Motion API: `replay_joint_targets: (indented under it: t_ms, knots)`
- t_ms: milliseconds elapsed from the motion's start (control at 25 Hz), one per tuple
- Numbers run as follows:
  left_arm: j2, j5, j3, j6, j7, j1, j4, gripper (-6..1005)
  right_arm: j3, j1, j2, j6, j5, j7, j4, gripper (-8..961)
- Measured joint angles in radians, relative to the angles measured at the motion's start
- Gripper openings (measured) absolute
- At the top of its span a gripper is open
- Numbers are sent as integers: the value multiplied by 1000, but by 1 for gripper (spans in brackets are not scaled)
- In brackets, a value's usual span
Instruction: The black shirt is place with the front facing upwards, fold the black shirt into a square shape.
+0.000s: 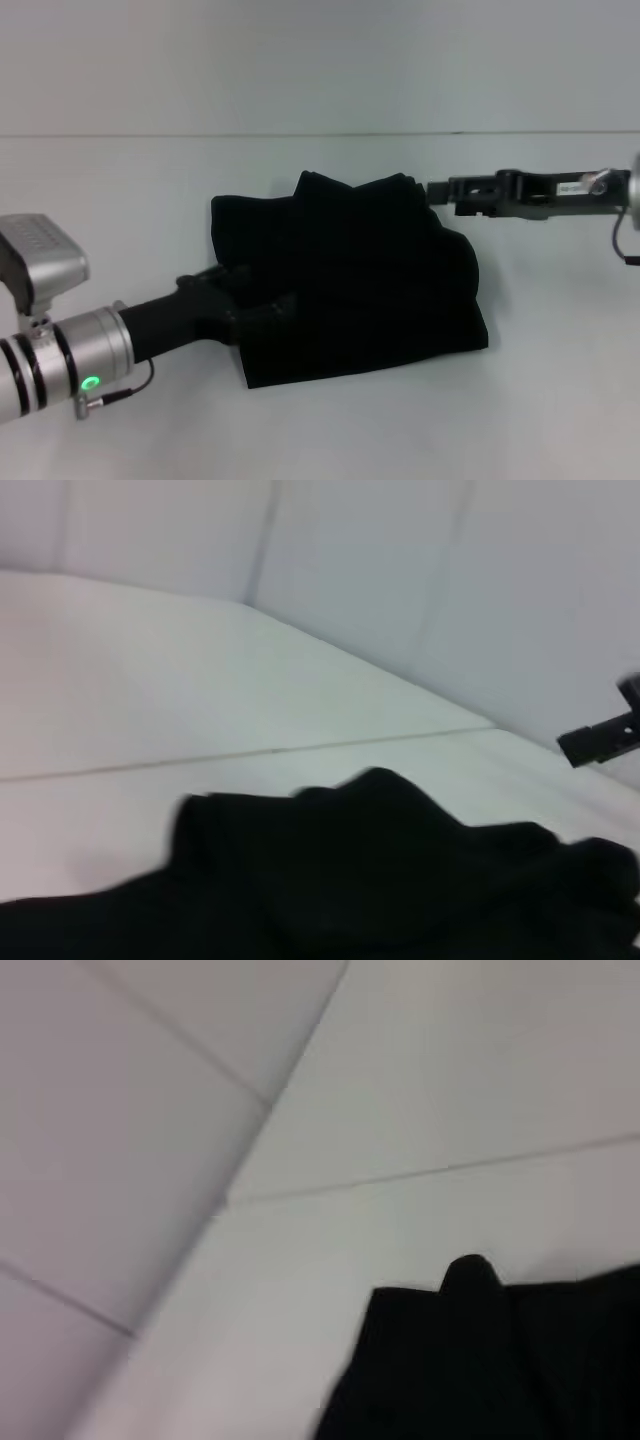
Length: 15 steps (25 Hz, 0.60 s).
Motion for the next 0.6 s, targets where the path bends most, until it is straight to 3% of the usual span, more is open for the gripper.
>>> replay_joint_targets:
  t_ms: [160, 360, 600]
  knots:
    - [2, 0, -33, -28, 18, 6, 1, 877, -111, 51, 32, 97, -109, -108, -56, 775]
    - [0, 0, -43, -103, 22, 4, 2, 839, -299, 116, 93, 279, -284, -135, -101, 774]
    - [-2, 0, -44, -136, 26, -3, 2, 838, -529, 149, 106, 405, -276, -126, -144, 773]
